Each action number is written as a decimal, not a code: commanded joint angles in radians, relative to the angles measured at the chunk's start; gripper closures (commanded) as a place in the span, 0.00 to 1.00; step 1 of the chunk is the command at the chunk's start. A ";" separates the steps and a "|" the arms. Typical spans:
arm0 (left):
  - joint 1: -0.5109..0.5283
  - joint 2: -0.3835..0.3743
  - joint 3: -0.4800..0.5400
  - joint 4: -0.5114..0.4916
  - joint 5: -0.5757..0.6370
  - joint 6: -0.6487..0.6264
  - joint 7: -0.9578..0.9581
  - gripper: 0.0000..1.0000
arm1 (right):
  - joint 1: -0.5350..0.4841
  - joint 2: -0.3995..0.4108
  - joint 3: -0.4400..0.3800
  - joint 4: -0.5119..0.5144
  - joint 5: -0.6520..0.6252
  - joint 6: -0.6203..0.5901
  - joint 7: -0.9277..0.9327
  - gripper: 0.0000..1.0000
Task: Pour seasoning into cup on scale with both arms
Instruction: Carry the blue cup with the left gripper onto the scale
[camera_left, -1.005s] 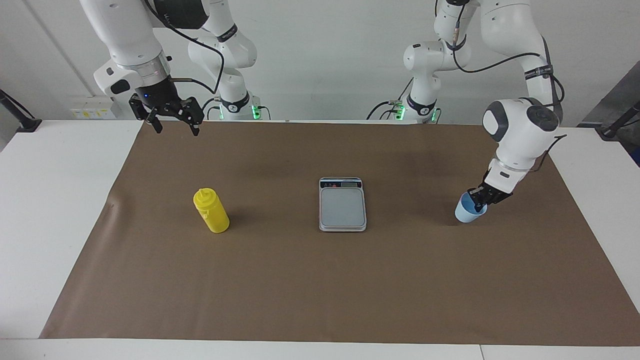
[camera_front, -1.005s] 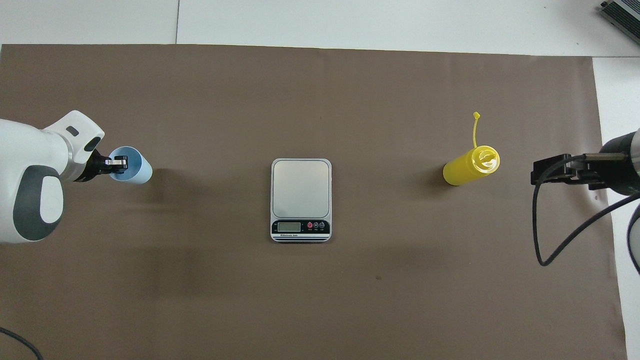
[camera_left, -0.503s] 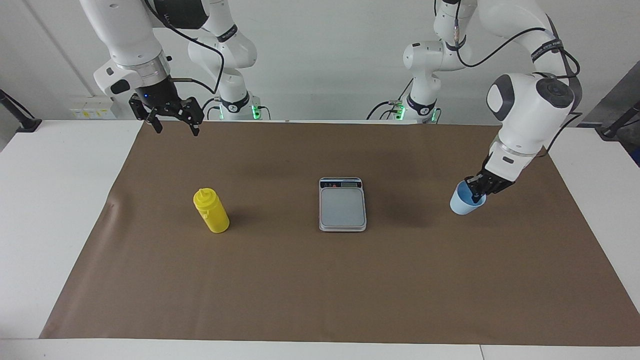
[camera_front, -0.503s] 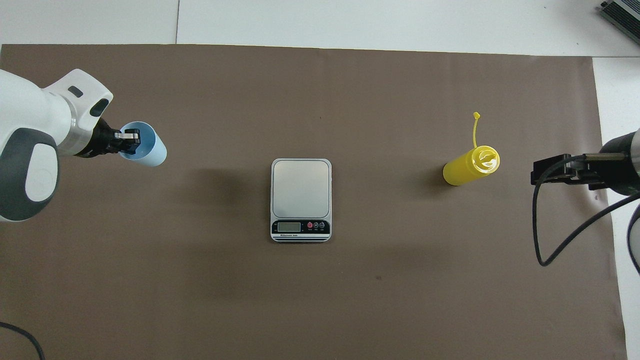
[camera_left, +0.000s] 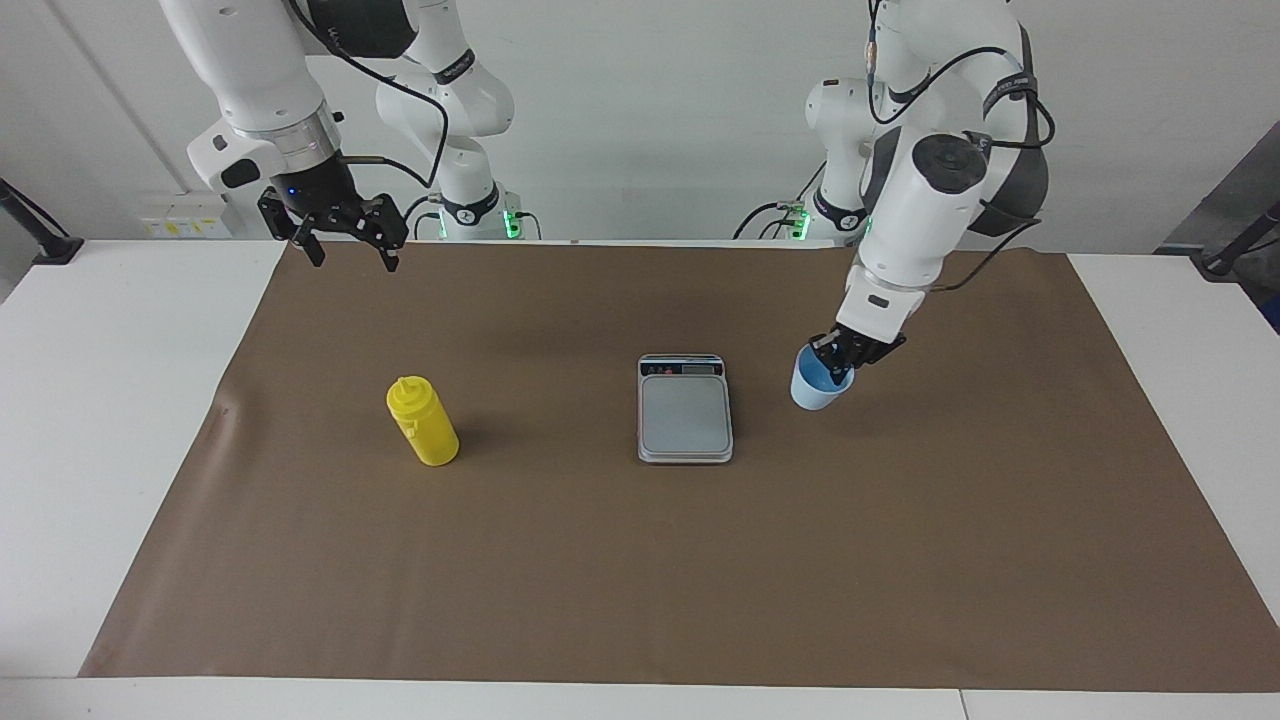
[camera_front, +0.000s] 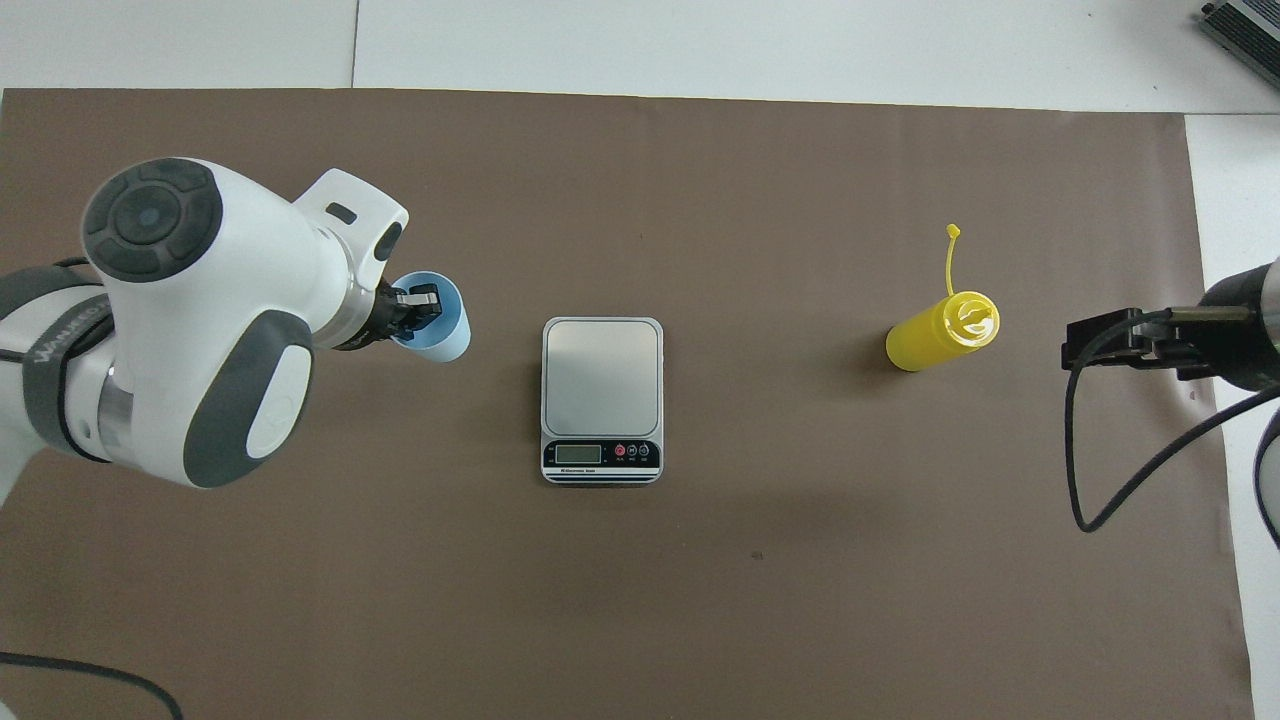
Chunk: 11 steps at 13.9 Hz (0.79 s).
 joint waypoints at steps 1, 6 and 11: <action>-0.071 -0.020 0.014 -0.043 0.006 0.059 -0.121 1.00 | -0.011 -0.021 0.003 -0.019 0.022 -0.004 0.009 0.00; -0.178 0.023 0.012 -0.103 0.003 0.285 -0.289 1.00 | -0.013 -0.021 0.003 -0.019 0.022 -0.004 0.009 0.00; -0.229 0.097 0.014 -0.092 0.037 0.300 -0.316 1.00 | -0.013 -0.021 0.003 -0.019 0.022 -0.004 0.009 0.00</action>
